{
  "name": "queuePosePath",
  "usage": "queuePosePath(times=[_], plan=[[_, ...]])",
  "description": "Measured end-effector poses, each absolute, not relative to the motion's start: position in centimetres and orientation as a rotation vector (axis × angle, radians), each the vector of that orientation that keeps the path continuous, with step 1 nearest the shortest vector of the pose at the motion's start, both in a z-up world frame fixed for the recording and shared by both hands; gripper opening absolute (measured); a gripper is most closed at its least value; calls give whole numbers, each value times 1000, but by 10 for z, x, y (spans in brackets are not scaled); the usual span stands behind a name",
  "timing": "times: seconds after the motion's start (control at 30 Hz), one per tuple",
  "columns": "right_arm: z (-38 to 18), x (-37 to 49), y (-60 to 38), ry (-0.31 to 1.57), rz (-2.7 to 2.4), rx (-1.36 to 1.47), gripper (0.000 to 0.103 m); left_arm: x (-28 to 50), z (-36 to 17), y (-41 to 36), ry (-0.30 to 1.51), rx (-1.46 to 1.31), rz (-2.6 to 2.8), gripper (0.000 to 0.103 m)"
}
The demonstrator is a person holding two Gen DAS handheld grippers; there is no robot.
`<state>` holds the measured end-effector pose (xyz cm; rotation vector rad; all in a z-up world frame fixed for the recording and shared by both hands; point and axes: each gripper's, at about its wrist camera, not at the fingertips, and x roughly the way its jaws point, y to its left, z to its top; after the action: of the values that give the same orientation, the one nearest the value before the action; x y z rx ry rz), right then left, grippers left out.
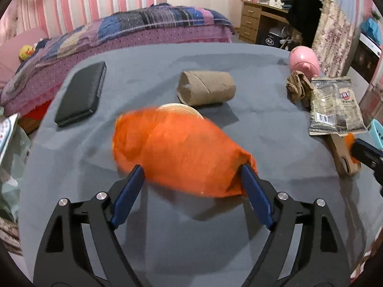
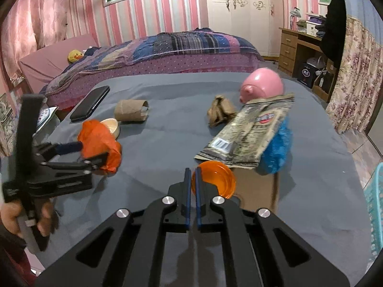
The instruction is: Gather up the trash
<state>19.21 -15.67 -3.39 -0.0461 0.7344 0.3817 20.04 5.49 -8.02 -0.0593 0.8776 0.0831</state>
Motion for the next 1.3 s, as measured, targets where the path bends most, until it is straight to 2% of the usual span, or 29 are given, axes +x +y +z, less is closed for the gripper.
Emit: queuePosePath(times=[0.07,0.1,0.17,0.23,0.27,0.33,0.7,1.3], plan=[[-32,191,-163,731,376,-36,4,199,-80,54,875,-84,52,56],[-30,190,-168,728,372,-27,4,198,-79,53,878,-91,26,50],[-28,190,-176,725,366,-12,4,193,-77,49,876,-71,-1,23],[-27,191,-182,724,365,-3,4,187,-75,43,873,-47,-23,7],[-27,191,-183,723,365,-1,4,185,-73,41,868,-38,-23,2],[-26,189,-188,720,366,2,4,178,-67,38,851,-33,-31,0],[-28,181,-238,715,308,5,4,165,-19,2,744,4,-69,0],[8,176,-412,594,-50,88,4,207,26,-192,628,96,-377,0]])
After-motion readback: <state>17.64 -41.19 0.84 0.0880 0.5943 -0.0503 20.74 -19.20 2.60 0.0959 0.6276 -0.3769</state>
